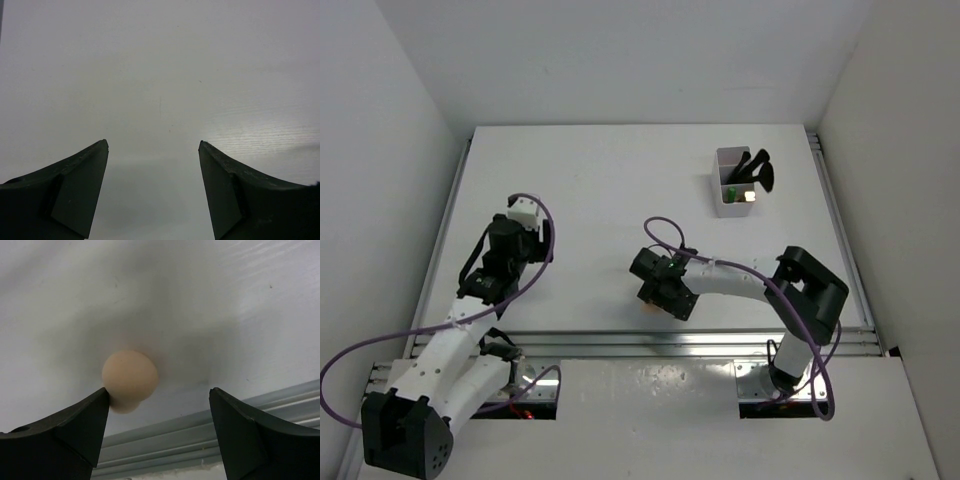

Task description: Organize the makeup

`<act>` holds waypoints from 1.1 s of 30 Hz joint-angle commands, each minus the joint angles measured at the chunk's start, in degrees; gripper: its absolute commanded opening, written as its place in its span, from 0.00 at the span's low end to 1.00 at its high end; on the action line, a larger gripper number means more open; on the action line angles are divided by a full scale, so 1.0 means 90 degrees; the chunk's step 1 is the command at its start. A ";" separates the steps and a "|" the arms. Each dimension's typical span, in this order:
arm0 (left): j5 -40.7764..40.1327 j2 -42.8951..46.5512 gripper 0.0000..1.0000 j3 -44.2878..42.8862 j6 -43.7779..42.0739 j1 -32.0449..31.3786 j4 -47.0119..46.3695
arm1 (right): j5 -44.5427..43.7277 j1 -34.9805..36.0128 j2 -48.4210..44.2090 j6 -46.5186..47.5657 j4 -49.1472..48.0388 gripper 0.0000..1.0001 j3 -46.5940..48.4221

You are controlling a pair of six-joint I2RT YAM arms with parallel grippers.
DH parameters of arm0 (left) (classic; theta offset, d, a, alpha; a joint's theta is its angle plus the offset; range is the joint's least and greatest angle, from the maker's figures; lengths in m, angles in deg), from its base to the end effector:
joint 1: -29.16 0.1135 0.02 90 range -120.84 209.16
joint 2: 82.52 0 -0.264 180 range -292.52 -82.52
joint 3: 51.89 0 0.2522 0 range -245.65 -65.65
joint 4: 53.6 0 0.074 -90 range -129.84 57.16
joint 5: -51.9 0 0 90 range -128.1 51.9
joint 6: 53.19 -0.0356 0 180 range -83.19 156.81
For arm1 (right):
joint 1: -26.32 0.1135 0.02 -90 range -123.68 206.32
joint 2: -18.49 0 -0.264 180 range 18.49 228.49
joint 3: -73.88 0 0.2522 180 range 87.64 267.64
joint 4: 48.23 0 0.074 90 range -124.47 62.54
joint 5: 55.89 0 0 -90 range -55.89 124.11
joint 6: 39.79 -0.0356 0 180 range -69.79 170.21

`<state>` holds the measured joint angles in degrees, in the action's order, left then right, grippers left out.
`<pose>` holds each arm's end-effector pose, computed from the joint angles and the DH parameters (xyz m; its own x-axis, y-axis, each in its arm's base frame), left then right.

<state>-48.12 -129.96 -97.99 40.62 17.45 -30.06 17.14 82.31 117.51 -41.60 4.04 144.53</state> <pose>0.1898 -0.0330 0.2562 -0.4141 0.0190 -0.9101 0.0178 0.9998 0.0128 0.1769 0.2436 0.1478 -0.7485 0.5999 -0.2827 0.5758 0.7994 0.1717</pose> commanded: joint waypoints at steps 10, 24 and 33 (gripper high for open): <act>-0.0263 0.0369 0.79 0.0106 0.0191 -0.0076 -0.0052 | 0.0001 -0.0078 0.0423 -0.0453 -0.1251 0.49 -0.0627; -0.0449 0.0427 0.79 0.0175 0.0133 0.0041 0.0007 | -0.1297 -0.0517 -0.0015 0.5089 -0.1599 0.00 0.0397; -0.0195 0.0066 0.79 -0.0010 0.0133 0.0499 -0.0052 | -0.0605 -0.3475 0.0060 0.7174 -0.3721 0.00 0.2046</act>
<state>-50.74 -128.93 -96.44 41.56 20.62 -28.88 11.89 56.73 116.42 14.77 -23.53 156.50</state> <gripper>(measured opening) 0.788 0.047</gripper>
